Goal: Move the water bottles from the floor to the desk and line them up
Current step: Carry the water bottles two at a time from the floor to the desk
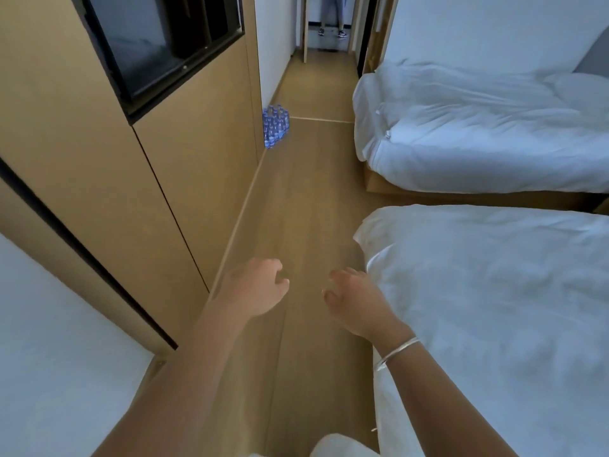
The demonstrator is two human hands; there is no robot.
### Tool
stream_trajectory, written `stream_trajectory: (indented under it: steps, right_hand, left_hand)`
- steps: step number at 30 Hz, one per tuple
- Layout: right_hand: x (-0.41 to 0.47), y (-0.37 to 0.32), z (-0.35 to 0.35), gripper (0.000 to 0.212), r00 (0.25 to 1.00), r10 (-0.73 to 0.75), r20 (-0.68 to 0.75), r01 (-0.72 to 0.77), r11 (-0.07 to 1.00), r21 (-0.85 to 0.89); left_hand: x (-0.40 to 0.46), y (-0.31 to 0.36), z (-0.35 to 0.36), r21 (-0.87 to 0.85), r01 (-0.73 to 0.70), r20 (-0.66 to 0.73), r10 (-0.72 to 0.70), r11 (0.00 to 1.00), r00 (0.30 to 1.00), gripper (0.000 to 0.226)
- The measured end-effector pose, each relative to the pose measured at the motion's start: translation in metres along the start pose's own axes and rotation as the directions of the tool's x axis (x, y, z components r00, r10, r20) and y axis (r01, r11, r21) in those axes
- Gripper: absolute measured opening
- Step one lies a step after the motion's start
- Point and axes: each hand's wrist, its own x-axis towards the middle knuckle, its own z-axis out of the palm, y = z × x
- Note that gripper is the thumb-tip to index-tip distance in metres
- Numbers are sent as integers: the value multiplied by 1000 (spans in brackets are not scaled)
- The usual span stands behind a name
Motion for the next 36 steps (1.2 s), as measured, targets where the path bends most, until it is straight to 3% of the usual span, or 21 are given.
stream_trajectory:
  steps: [7, 18, 36]
  right_hand:
    - [126, 33, -28, 34, 1000, 24, -7, -23, 999, 43]
    - [363, 113, -134, 40, 999, -12, -43, 12, 1000, 11]
    - [740, 131, -200, 41, 998, -60, -5, 60, 998, 35]
  left_hand:
    - [137, 4, -18, -39, 5, 37, -4, 999, 999, 46]
    - [391, 63, -79, 35, 36, -54, -34, 999, 998, 45]
    - [762, 25, -165, -20, 90, -52, -91, 996, 994, 43]
